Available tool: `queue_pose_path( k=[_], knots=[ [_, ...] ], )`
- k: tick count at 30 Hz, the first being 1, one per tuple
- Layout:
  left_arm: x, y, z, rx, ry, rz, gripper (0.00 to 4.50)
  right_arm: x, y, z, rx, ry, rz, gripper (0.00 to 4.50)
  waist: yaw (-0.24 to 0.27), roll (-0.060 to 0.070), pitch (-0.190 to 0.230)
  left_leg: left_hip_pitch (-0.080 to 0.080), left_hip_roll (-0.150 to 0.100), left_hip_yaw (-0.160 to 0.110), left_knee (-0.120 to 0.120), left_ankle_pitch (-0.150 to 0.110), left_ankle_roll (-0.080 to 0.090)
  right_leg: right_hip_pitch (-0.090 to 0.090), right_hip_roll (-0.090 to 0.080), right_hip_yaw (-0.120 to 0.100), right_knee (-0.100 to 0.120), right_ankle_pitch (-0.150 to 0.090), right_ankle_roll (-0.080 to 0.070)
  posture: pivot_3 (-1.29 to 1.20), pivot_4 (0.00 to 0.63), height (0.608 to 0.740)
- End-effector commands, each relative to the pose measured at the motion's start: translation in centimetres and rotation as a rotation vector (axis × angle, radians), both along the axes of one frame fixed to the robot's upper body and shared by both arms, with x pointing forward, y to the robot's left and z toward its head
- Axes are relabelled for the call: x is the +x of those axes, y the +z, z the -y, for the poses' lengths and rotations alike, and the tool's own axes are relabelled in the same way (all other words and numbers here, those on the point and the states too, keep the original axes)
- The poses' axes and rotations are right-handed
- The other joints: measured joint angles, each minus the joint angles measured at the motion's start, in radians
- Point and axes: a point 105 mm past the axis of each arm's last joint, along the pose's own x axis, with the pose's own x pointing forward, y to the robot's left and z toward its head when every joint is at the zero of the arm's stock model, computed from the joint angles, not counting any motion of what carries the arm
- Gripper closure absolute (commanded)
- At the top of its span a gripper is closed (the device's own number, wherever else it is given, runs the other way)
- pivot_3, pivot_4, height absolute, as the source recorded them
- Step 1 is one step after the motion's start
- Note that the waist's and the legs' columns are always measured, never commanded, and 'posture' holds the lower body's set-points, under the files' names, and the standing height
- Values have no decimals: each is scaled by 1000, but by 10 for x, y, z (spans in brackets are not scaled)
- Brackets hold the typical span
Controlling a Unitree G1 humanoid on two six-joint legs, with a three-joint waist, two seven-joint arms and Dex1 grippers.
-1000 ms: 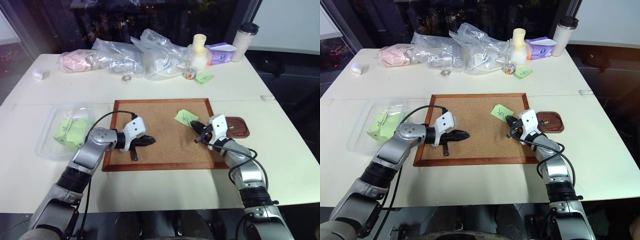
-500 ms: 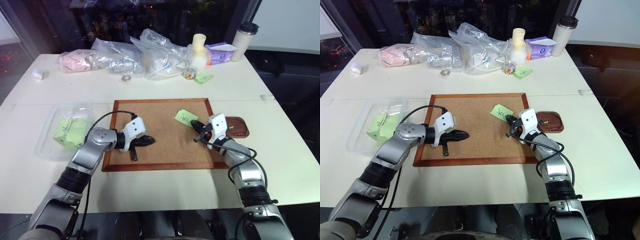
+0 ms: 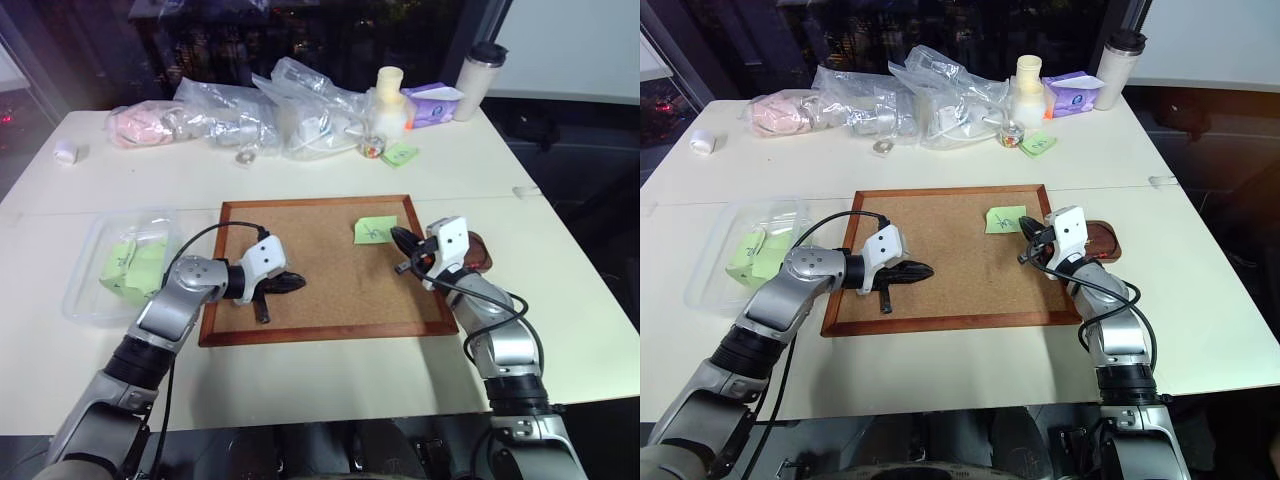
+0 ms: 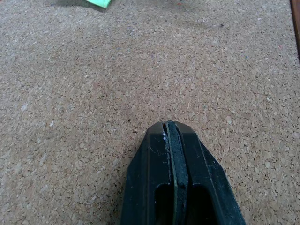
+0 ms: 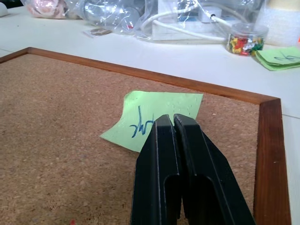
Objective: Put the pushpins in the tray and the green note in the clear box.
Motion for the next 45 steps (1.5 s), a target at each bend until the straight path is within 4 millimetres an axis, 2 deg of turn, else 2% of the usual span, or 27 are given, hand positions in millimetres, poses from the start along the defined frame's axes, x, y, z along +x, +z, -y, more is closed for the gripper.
queue_pose_path(
  k=[1, 7, 10, 14, 16, 19, 22, 26, 29, 32, 38, 45],
  knots=[
    [-7, -1, -21, -21, 25, -130, 4500, -2, 16, -1, 32, 0, 56, 4464, -2, 0, 0, 0, 0, 0, 0, 0, 0, -1, 0, 0, 0, 0, 0, 0, 150, 734],
    [-5, 39, -48, -100, 29, -170, 4500, -2, 26, -1, 57, 5, 76, 4464, 3, 0, 3, -6, 1, 1, -1, 3, -6, -7, 1, 1, 1, 0, 0, 0, 150, 734],
    [-2, 45, -55, -101, 39, -164, 4500, -3, 34, -2, 86, 10, 93, 4464, 7, 0, 3, -6, 0, 1, 0, 3, -6, -7, 0, 1, 1, 0, 0, 0, 150, 734],
    [15, 56, -49, -141, 63, -113, 4500, -2, 52, 1, 164, -5, 118, 4464, 13, 0, 4, -6, -1, 1, 0, 3, -6, -7, -1, 1, 1, 0, 0, 0, 150, 734],
    [21, 64, -48, -176, 69, -96, 4500, -3, 53, 2, 166, -6, 116, 4464, 15, -1, 4, -7, -1, 1, 0, 3, -6, -7, -1, 1, 1, 0, 0, 0, 150, 734],
    [35, 84, -46, -256, 83, -61, 4500, -4, 53, 1, 162, -3, 113, 4464, 19, -1, 4, -7, -1, 1, 0, 3, -6, -8, 0, 0, 1, 0, 0, 0, 150, 734],
    [59, 109, -42, -365, 126, -32, 4500, -3, 57, 1, 163, 0, 117, 4464, 26, -1, 4, -8, -1, 3, 0, 3, -6, -9, 0, 0, 1, 0, 0, 0, 150, 734],
    [80, 128, -27, -477, 101, -91, 3078, -1, 59, 1, 159, 1, 120, 4500, 32, -1, 4, -10, -1, 3, 1, 3, -6, -9, 0, 0, 1, 0, 0, 0, 150, 734],
    [85, 134, -9, -512, 42, -138, 1550, -1, 59, 2, 156, 1, 122, 4500, 31, -1, 4, -13, -1, 3, 1, 4, -6, -11, 0, -1, -1, 0, 0, 0, 150, 734],
    [88, 130, 12, -518, -3, -179, 80, 0, 60, 1, 155, 2, 126, 4500, 31, -1, 4, -19, -1, 3, 2, 4, -7, -17, 0, -1, -1, 0, 0, 0, 150, 734],
    [79, 100, 56, -476, -104, -273, 80, -1, 61, 2, 150, 0, 130, 4500, 28, -1, 4, -21, -1, 3, 2, 5, -8, -20, 0, -1, 0, 0, 0, 0, 150, 734],
    [73, 90, 92, -515, -148, -351, 80, -2, 64, -1, 147, 8, 134, 4500, 28, -1, 5, -21, -1, 2, 2, 5, -8, -20, 1, -1, 1, 0, 0, 0, 150, 734]
  ],
)
